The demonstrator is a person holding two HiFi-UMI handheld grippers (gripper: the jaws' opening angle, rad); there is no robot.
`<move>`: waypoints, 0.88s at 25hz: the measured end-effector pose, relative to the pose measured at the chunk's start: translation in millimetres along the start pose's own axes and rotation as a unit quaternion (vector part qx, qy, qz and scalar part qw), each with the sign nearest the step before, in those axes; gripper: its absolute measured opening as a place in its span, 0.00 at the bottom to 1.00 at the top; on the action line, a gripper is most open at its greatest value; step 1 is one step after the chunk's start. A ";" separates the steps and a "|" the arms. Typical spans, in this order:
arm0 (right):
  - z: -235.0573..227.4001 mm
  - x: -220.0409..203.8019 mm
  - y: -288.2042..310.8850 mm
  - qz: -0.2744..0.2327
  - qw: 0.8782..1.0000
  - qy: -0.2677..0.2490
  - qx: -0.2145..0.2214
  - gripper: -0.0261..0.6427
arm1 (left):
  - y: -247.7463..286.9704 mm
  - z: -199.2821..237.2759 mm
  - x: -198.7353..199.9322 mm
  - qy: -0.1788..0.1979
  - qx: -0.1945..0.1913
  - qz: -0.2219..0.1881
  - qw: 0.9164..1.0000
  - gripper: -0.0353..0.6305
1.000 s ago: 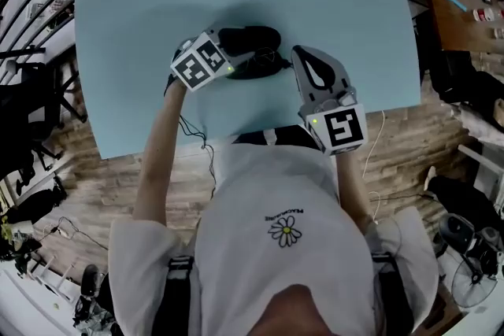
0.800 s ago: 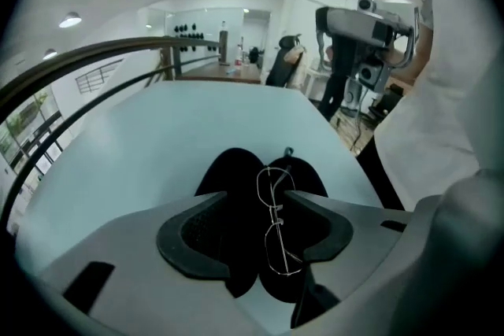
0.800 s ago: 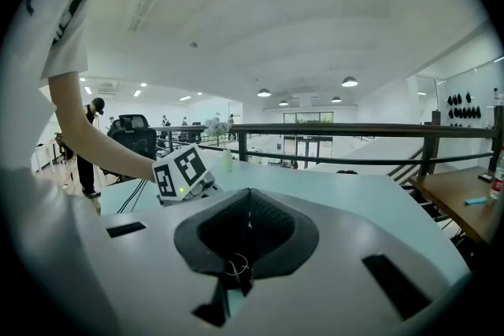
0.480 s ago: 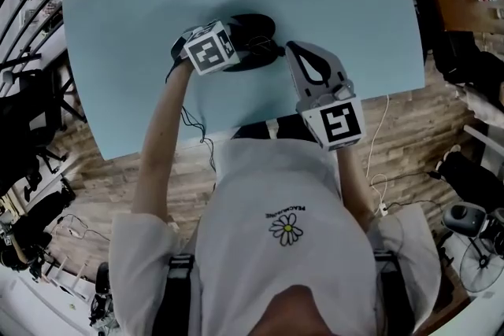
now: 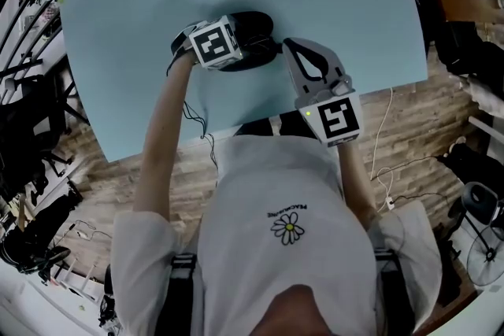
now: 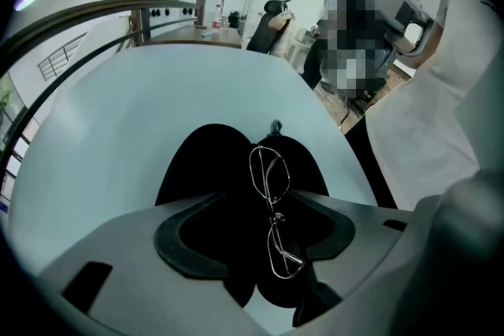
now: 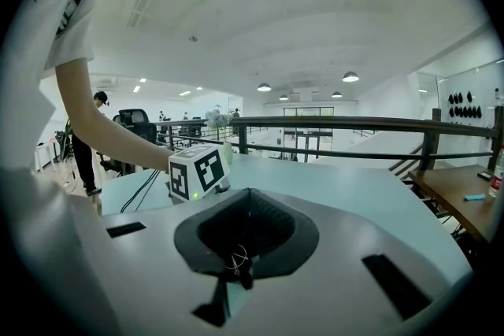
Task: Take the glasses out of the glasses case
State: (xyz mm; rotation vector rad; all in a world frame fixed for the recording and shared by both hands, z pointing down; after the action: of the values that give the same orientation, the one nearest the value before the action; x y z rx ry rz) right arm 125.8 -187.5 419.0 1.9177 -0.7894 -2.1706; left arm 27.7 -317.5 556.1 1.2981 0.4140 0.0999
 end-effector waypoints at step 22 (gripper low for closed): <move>9.5 -8.5 -2.7 0.022 0.999 -0.026 0.014 0.05 | -4.4 -8.8 2.0 -0.049 -0.056 -0.021 0.997 0.21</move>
State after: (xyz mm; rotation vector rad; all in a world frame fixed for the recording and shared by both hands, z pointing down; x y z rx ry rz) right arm 118.9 -178.7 425.7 1.8450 -0.8669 -2.2021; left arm 25.8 -310.0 549.6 1.1790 0.3469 0.0238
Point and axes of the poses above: the fingertips, and each gripper's own axes: y forward along the fingers, z to its left, x out of its top, the point moved 8 cm from there along -y, backward along the fingers, and after that the axes turned 10 degrees about z, right-handed, at the moved point
